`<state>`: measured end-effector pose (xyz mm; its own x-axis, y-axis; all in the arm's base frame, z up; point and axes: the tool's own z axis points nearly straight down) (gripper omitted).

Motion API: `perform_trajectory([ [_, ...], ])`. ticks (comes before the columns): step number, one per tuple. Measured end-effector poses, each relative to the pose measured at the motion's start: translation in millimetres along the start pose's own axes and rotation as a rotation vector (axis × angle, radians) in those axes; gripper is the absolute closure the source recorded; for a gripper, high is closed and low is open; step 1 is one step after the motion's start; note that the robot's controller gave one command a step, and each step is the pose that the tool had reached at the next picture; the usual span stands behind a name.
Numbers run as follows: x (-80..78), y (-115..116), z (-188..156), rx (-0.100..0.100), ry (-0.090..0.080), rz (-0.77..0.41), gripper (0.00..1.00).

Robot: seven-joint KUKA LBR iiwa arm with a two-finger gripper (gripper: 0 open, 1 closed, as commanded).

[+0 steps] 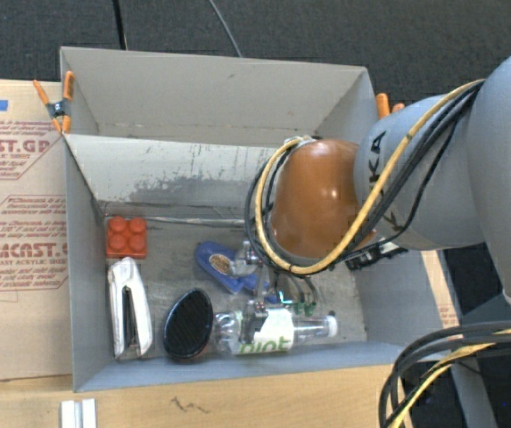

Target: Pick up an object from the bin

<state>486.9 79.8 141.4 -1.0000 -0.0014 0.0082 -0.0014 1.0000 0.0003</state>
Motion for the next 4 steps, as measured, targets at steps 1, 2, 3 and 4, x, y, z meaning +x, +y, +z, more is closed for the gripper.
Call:
perform_trajectory([
  [1, -2.1, 0, -4, -0.001, -0.008, 0.001, 0.00],
  [2, -76.5, -21, 53, -0.018, -0.068, 0.301, 1.00],
  [3, -70.1, -18, 56, -0.017, -0.039, 0.298, 0.00],
  [4, -76.5, -21, 54, -0.017, -0.068, 0.302, 1.00],
])
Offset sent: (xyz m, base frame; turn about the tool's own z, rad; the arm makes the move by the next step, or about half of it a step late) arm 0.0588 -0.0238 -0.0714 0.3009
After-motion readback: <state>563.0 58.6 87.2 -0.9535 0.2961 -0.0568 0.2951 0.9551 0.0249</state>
